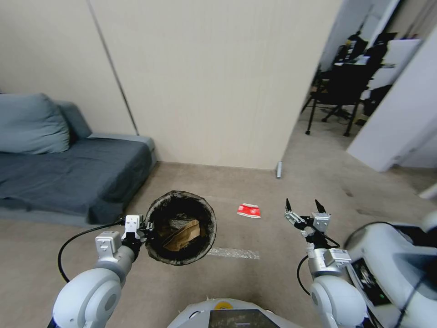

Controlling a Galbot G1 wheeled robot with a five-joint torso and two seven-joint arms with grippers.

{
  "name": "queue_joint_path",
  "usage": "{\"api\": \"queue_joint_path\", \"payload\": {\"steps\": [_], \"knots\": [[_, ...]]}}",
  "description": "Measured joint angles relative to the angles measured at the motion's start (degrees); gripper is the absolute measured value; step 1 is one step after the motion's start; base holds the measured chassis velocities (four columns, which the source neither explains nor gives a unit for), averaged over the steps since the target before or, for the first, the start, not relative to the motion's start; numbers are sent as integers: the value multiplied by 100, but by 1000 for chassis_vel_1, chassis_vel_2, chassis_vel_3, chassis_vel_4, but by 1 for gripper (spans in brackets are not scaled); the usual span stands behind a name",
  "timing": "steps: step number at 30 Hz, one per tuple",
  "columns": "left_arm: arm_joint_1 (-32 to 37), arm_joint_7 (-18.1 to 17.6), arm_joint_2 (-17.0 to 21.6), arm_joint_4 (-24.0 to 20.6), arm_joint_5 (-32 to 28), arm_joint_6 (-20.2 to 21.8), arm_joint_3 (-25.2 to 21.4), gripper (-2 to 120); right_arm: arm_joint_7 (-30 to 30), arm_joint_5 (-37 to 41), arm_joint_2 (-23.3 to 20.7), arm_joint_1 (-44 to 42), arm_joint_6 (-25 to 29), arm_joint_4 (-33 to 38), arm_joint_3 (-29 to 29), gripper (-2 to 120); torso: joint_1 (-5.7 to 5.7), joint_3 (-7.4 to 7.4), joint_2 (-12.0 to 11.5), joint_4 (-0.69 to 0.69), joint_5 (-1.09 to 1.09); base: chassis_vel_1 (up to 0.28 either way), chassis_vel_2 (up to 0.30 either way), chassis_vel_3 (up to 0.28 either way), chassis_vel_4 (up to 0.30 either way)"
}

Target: Pick up the trash bin, then pick up the garbage from the floor and place it into the trash bin.

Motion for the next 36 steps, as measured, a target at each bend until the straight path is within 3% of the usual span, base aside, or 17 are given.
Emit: {"api": "queue_joint_path", "payload": {"steps": [9,27,36], "knots": [[30,70,-23,-9,-45,0,12,2,-39,104,-37,42,18,12,-1,100,0,0,0,-1,0,-110,-92,-83,-111],[74,88,-48,-24,-22,0,-4,2,82,91,6,66,-73,28,-33,100,0,0,0,1,0,0,0,0,0],[63,89,-36,-27,-20,0,-13,2,82,38,54,45,-69,4,-122,100,0,0,0,-1,0,-111,79,92,-98]]}}
